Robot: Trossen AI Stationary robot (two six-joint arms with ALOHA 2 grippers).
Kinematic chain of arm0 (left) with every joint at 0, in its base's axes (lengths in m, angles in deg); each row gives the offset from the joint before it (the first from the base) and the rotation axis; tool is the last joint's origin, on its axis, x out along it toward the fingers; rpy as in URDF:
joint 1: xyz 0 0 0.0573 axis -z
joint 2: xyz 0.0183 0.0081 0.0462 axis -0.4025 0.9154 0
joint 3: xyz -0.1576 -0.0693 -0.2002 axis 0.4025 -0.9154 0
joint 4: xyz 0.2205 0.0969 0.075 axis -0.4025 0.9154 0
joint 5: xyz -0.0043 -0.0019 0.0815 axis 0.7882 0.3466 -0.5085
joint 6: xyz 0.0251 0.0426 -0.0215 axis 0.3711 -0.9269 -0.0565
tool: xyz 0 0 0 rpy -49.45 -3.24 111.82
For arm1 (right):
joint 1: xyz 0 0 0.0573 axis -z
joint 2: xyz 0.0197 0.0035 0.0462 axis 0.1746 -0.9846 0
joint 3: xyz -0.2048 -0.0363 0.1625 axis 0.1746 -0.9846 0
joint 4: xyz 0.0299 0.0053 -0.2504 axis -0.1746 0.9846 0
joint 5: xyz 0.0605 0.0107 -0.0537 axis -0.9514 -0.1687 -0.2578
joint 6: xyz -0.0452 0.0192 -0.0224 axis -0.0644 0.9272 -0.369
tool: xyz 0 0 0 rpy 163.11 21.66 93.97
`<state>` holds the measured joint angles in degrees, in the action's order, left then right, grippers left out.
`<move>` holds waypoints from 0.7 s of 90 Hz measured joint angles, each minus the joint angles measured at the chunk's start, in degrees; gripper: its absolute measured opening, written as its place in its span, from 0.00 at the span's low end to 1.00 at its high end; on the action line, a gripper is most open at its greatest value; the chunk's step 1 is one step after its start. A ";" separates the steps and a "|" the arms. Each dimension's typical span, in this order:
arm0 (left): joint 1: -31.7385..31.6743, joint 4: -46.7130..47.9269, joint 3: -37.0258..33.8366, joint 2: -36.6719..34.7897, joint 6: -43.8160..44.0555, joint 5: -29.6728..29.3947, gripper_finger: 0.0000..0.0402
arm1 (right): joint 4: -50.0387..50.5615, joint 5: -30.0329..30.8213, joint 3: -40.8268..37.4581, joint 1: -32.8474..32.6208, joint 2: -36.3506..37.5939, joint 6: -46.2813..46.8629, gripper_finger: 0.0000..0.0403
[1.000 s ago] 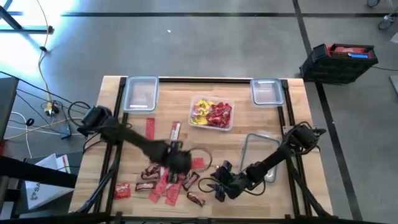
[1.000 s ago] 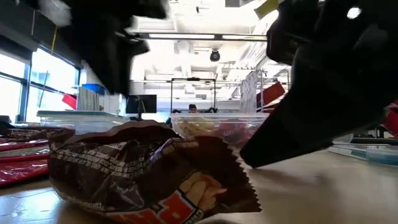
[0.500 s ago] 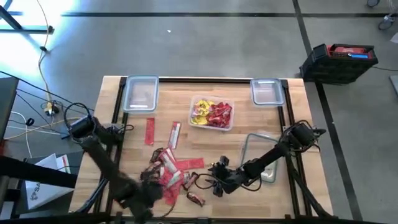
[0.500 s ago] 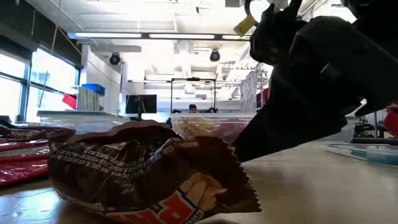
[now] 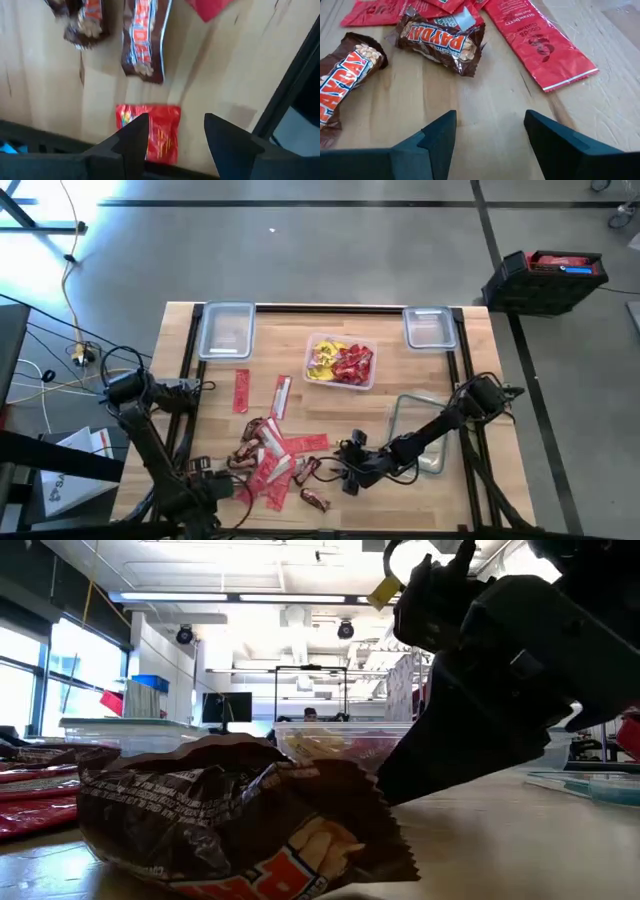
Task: Sort candy
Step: Put the red candy into the center transparent bin
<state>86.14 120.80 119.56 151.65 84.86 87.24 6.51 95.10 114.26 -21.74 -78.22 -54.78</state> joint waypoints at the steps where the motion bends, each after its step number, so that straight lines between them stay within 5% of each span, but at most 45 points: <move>1: 0.03 -0.01 -0.01 0.00 -0.01 0.01 0.44 | 0.00 0.00 0.00 0.00 0.00 0.00 0.53; 25: 1.38 -5.45 -8.95 0.00 -0.41 6.92 0.43 | 0.05 0.02 0.02 0.00 -0.03 0.01 0.53; 63: 4.34 -20.60 -19.97 -0.79 3.25 8.62 0.43 | -0.04 -0.10 0.02 0.00 -0.13 1.61 0.53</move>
<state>90.48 100.19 99.58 150.86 88.11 95.86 6.47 94.99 114.28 -21.74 -78.36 -53.16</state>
